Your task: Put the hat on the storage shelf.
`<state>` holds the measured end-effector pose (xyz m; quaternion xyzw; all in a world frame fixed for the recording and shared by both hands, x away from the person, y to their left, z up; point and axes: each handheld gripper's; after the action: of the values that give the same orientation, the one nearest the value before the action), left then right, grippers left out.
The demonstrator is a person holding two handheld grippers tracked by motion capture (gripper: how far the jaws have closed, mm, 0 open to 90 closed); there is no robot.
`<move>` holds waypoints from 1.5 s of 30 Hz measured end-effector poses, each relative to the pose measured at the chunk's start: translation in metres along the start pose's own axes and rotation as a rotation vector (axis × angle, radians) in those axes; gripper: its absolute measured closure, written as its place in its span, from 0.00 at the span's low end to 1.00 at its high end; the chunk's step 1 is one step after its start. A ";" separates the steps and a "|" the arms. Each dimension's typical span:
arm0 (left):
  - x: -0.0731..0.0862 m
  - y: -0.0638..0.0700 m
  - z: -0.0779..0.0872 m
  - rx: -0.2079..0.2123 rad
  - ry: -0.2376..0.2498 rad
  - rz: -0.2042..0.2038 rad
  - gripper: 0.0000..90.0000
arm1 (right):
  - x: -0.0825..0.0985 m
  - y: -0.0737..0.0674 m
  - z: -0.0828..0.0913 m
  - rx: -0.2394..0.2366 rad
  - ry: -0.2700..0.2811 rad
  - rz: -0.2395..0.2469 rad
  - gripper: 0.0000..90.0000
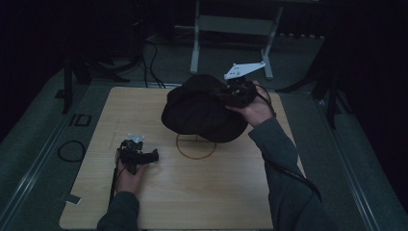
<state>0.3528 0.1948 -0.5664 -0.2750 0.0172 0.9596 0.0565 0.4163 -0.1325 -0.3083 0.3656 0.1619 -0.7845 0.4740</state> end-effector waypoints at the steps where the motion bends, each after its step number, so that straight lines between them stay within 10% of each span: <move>1: 0.000 0.000 0.000 0.000 0.000 0.000 0.03 | 0.000 0.000 -0.001 0.000 -0.004 0.001 0.89; 13: 0.000 0.000 0.000 0.000 0.003 0.004 0.03 | -0.003 -0.005 -0.012 0.007 -0.065 0.021 0.83; 45: 0.000 0.000 0.000 0.000 0.004 0.005 0.03 | 0.002 -0.004 -0.016 -0.028 -0.187 0.038 0.30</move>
<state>0.3528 0.1944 -0.5666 -0.2768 0.0178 0.9592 0.0540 0.4190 -0.1221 -0.3213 0.2872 0.1211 -0.8036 0.5071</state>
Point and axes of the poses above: each handheld gripper's, and its own axes: z roughly backward along the jaws, x roughly out of its underside, y roughly to its right, and after that the axes turned 11 degrees about -y, right-handed
